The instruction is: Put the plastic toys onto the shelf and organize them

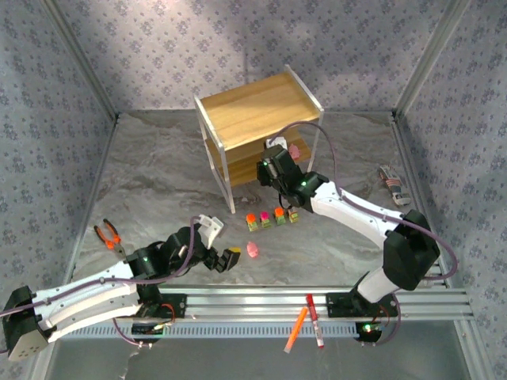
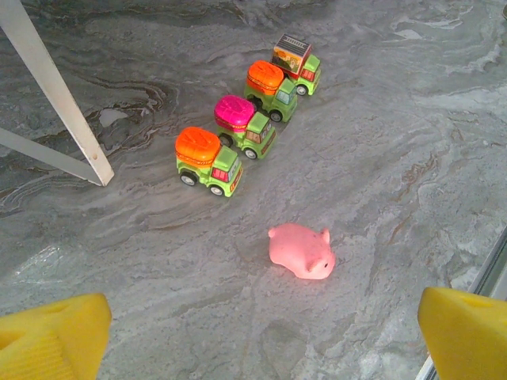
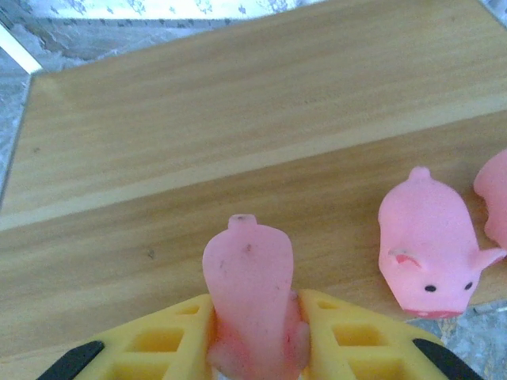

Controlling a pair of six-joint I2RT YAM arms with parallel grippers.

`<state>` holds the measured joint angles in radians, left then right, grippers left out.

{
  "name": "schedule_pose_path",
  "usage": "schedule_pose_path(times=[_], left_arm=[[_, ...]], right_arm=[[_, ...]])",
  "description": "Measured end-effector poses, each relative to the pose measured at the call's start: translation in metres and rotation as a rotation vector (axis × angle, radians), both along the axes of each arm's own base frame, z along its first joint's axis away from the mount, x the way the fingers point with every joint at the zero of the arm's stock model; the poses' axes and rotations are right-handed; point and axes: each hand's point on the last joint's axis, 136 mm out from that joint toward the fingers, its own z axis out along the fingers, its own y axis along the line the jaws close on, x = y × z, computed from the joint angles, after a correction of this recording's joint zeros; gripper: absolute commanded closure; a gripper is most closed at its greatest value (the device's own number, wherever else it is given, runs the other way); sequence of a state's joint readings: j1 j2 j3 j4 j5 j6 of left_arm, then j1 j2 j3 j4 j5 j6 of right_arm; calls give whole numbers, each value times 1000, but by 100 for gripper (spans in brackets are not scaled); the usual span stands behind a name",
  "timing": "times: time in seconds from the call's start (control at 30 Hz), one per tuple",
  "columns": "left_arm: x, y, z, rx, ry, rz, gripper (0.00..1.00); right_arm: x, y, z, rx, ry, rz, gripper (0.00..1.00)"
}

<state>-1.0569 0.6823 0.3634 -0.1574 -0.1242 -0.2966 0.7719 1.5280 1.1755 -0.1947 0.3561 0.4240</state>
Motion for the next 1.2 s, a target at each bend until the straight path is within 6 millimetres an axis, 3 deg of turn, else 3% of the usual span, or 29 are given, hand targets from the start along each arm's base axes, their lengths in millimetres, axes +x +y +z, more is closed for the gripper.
schedule_pose_path(times=[0.2, 1.2], left_arm=[[0, 0, 0, 0, 0, 0, 0], [0, 0, -5, 17, 9, 0, 1]], right_arm=[[-8, -8, -19, -34, 19, -7, 70], [3, -6, -10, -15, -29, -12, 69]])
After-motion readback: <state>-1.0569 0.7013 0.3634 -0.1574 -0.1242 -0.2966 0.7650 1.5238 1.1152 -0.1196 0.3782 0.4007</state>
